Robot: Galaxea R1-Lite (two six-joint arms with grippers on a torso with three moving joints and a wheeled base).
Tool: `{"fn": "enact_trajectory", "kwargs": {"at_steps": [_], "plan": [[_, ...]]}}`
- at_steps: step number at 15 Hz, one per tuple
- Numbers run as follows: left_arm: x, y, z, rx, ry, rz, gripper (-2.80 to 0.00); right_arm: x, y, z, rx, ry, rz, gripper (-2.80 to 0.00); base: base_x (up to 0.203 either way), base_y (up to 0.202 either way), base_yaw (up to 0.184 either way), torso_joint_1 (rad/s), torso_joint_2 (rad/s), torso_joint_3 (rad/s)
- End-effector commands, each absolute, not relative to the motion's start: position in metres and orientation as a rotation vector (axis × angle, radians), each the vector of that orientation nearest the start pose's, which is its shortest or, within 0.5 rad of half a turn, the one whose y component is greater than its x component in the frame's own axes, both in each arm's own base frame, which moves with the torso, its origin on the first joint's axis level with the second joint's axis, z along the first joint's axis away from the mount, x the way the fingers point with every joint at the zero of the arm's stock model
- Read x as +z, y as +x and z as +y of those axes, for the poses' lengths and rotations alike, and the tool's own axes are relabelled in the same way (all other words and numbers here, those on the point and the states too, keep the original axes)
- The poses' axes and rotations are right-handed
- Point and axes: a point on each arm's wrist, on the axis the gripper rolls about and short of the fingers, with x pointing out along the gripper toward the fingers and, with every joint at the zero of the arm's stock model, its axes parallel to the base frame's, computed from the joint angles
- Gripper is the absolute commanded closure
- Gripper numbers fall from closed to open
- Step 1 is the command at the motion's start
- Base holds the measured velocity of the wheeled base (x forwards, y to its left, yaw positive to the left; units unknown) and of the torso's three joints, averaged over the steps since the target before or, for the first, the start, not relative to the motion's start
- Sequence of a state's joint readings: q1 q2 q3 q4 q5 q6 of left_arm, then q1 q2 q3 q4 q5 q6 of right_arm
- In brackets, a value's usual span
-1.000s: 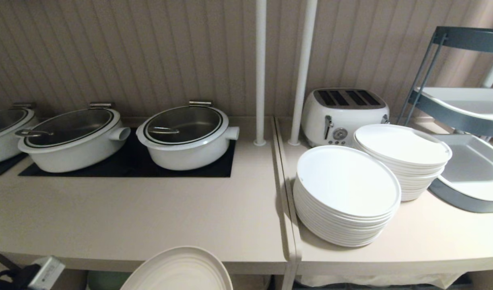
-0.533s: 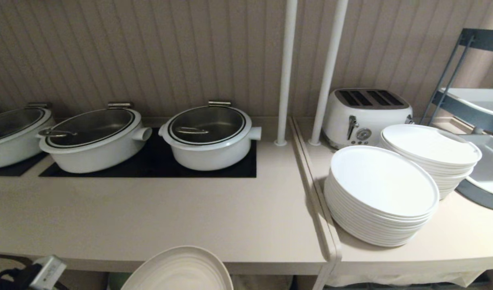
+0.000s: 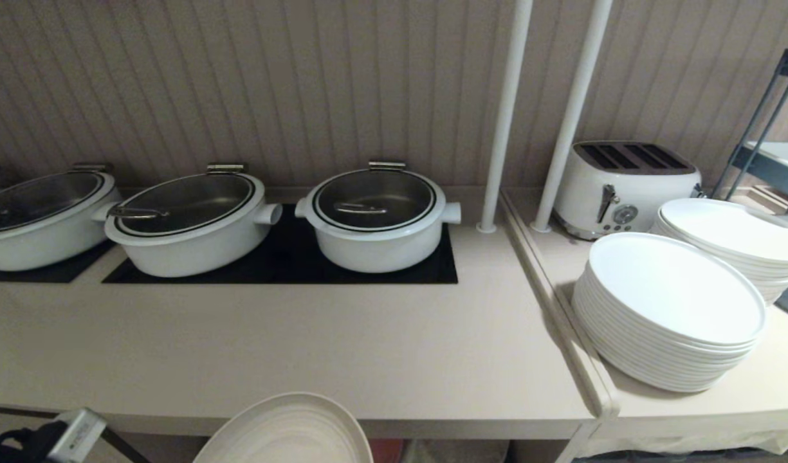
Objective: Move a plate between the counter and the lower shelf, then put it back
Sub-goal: Put the plate
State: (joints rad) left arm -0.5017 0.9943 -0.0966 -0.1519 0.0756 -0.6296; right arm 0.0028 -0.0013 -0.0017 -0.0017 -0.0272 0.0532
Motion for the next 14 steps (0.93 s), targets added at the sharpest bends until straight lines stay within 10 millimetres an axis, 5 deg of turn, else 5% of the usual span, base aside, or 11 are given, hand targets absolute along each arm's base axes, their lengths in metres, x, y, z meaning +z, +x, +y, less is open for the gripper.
{"fn": "enact_trajectory", "kwargs": {"at_steps": [1,10,14], "plan": [[0.0926,0.0707,-0.0368,-0.162,-0.382,0.812,0.00,0.0761,-0.0229,-0.0007,-0.024,0.054,-0.004,0.00,0.000,0.197,-0.001,0.003,0.00,0.002],[0.0930,0.0709,-0.0369,-0.163,-0.383,0.811,0.00,0.0761,-0.0229,-0.0007,-0.024,0.054,-0.004,0.00,0.000,0.191,-0.001,0.001,0.00,0.004],[0.0931,0.0708,-0.0369,-0.164,-0.383,0.809,0.00,0.0761,-0.0229,-0.0007,-0.024,0.054,-0.004,0.00,0.000,0.040,0.000,0.002,0.00,0.001]]}}
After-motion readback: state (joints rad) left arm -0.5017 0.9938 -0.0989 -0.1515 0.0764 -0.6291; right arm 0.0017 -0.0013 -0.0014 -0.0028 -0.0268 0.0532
